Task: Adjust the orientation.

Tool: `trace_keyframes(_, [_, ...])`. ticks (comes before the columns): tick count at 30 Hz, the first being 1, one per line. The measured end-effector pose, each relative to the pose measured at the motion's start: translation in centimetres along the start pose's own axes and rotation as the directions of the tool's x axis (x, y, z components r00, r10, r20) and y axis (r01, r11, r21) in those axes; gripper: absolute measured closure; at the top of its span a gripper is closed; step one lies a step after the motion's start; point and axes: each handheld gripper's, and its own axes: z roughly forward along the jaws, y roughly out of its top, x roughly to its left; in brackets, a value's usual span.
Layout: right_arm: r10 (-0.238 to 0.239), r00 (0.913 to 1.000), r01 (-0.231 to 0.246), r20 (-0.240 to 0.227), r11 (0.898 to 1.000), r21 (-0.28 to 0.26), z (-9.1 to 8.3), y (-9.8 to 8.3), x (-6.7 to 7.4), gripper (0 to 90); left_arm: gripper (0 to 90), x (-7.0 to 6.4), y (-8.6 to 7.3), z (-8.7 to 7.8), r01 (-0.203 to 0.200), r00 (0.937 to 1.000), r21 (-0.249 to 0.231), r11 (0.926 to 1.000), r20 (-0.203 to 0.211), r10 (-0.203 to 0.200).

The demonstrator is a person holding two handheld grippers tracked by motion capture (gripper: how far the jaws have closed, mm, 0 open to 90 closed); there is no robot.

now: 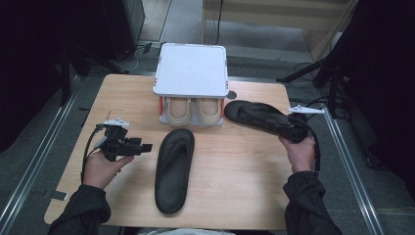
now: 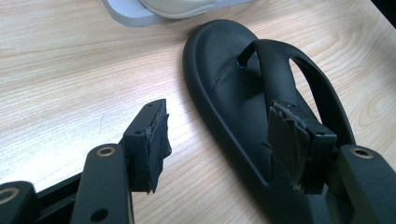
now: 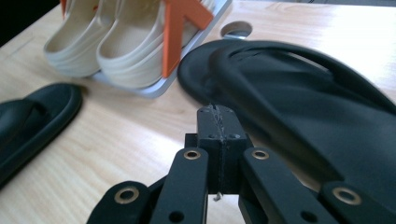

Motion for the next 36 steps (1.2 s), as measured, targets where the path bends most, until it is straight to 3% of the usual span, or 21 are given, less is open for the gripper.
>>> trace_keyframes(12, [0.014, 0.9992, -0.016, 0.038, 0.999, 0.042, 2.7, 1.3, -3.4, 90.0, 39.2, 0.3, -1.1, -0.9, 0.016, 0.9997, -0.023, 0.9996, -0.020, -0.016])
trace_keyframes(20, [0.059, 0.9975, -0.061, 0.039, 0.997, 0.055, 4.1, 1.4, -5.1, 90.0, 39.2, 0.5, -2.1, -1.7, 0.036, 0.9986, -0.025, 0.9990, -0.037, -0.037])
trace_keyframes(23, [0.067, 0.9966, -0.069, 0.048, 0.996, 0.051, 4.5, 1.4, -5.6, 90.0, 39.2, 0.6, -2.3, -1.9, 0.043, 0.9980, -0.035, 0.9985, -0.044, -0.045])
trace_keyframes(30, [0.058, 0.9955, -0.066, 0.075, 0.991, 0.116, 5.9, 0.8, -6.4, 90.0, 39.2, 0.6, -2.7, -2.1, 0.045, 0.9976, -0.037, 0.9983, -0.051, -0.047])
trace_keyframes(36, [0.075, 0.9948, -0.082, 0.069, 0.990, 0.111, 6.0, 0.6, -6.4, 90.0, 39.1, 0.7, -2.7, -2.2, 0.049, 0.9972, -0.042, 0.9979, -0.053, -0.052])
